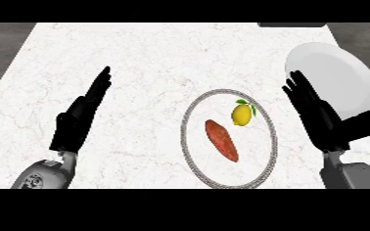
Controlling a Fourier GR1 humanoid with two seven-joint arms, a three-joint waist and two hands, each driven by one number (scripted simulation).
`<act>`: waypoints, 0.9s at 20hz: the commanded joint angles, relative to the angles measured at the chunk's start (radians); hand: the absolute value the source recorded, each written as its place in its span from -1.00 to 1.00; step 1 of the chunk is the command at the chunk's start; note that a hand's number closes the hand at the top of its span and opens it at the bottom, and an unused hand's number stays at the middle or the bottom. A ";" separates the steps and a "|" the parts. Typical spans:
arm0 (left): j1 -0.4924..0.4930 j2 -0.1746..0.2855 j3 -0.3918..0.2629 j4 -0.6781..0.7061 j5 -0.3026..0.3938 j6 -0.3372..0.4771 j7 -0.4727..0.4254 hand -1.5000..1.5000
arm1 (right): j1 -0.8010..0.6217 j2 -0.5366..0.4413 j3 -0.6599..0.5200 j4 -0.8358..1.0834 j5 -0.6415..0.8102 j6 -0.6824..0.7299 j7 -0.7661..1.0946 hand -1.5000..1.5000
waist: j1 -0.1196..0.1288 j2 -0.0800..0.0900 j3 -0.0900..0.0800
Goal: Pick the lemon from the placemat and place it in the plate
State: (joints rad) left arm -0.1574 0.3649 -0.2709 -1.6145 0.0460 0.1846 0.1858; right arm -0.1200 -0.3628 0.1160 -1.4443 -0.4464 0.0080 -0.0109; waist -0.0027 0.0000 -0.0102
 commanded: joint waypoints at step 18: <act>-0.104 -0.032 0.085 0.137 0.016 0.010 -0.049 0.00 | -0.311 0.262 0.187 0.621 0.933 -1.170 0.364 -1.00 | 0.049 0.013 0.003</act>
State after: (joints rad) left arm -0.2559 0.3347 -0.2063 -1.5183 0.0558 0.1974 0.1588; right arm -0.3705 -0.1628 0.2378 -0.9887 0.3059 -0.9888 0.2530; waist 0.0529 0.0192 -0.0094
